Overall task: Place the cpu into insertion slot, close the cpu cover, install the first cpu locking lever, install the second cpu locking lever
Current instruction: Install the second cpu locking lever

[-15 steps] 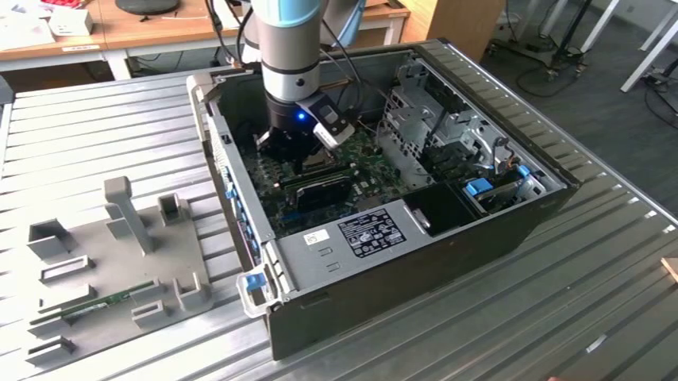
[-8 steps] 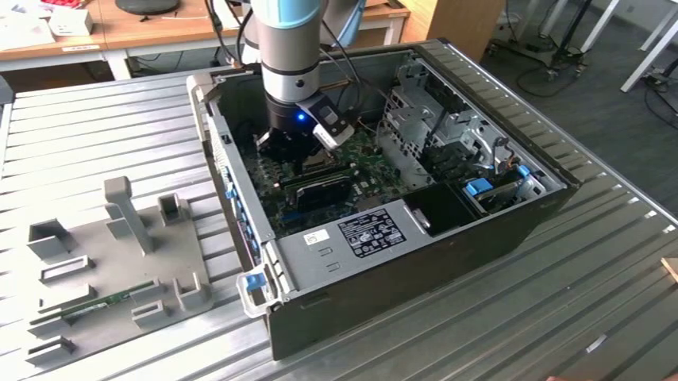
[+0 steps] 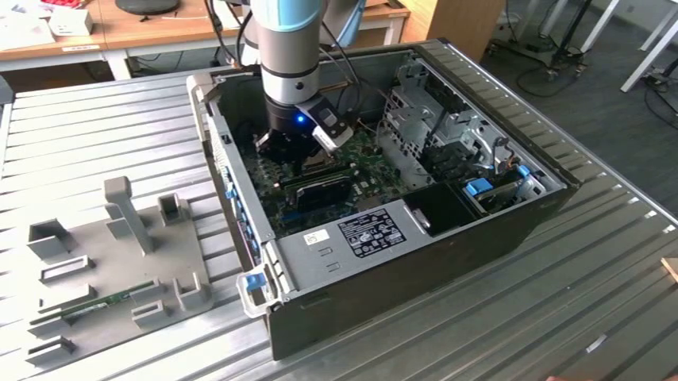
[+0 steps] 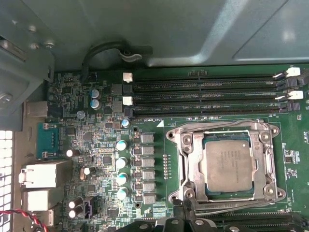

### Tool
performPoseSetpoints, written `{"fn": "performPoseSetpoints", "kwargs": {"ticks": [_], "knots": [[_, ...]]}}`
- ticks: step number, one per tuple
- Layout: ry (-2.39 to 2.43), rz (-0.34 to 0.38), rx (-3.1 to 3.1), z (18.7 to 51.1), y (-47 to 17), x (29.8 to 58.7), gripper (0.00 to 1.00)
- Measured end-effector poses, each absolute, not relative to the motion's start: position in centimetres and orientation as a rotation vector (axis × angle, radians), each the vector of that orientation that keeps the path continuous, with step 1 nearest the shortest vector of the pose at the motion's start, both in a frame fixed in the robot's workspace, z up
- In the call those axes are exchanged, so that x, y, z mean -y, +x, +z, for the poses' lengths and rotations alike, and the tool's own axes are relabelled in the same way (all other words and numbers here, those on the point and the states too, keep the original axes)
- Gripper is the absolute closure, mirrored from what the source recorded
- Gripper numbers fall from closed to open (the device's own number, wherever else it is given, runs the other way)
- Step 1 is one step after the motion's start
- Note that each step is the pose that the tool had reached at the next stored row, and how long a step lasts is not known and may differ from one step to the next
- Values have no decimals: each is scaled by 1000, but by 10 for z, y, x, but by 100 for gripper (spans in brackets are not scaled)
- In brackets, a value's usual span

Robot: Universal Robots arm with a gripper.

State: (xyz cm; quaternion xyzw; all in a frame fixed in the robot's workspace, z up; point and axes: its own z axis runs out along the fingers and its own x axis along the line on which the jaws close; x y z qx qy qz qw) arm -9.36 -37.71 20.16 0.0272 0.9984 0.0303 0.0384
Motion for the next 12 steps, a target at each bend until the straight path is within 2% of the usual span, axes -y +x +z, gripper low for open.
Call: {"fn": "performPoseSetpoints", "kwargs": {"ticks": [4,12], "knots": [[85,121,-3062,200,-94,377,89],[85,130,-3061,196,-94,377,89]]}}
